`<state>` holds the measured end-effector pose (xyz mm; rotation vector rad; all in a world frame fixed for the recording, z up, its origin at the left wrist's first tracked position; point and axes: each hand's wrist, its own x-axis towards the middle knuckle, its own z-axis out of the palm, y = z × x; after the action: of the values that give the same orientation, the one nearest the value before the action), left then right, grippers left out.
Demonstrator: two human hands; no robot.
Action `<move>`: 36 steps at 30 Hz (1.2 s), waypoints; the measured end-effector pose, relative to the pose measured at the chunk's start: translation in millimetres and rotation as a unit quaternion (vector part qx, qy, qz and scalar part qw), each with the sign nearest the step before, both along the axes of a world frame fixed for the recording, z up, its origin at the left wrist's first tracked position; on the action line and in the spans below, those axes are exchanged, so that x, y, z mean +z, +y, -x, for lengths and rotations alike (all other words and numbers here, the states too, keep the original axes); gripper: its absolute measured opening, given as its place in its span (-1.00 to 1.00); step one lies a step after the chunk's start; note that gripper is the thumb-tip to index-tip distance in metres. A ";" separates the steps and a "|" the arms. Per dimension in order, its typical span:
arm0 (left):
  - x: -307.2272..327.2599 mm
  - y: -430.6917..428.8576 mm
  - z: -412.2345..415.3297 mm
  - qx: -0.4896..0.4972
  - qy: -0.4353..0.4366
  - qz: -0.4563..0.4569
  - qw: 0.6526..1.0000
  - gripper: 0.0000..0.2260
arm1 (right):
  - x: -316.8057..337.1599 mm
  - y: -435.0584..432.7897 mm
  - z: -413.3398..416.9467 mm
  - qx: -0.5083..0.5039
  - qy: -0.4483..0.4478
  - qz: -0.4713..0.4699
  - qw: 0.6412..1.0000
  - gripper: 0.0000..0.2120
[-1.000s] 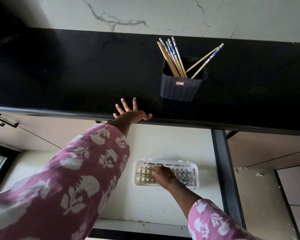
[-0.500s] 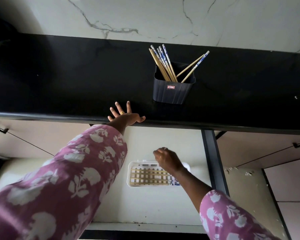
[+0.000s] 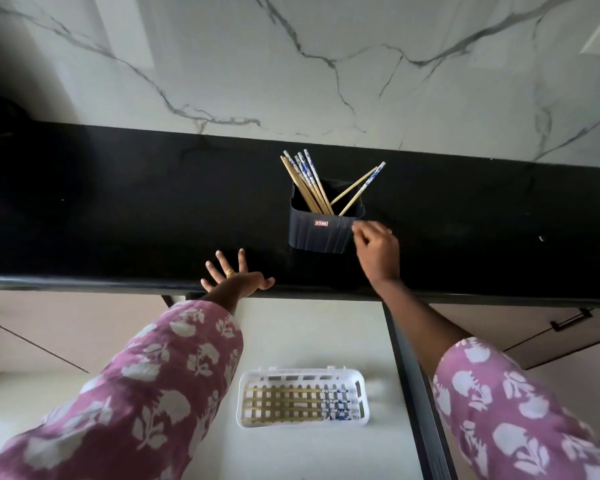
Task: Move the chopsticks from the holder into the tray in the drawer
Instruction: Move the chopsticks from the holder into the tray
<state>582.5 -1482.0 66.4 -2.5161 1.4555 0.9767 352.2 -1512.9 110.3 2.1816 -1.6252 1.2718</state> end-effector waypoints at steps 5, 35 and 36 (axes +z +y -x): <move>-0.5 -4.0 -0.6 0.002 -0.001 -0.005 1.000 -0.25 | 34.9 -50.7 0.0 -0.108 -0.143 -0.100 0.979 -0.80; -36.0 -19.8 -8.7 0.014 -0.004 0.019 1.000 -0.12 | 122.2 -106.0 7.4 -0.136 -0.545 -0.073 0.824 -0.83; -35.4 -19.1 -7.7 0.013 -0.005 0.016 1.000 -0.13 | 128.6 -98.8 10.0 -0.124 -0.571 -0.057 0.810 -0.83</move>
<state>590.3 -1501.0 31.0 -2.5656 1.4506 0.9498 342.1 -1611.7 238.9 1.0562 -2.2080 2.6786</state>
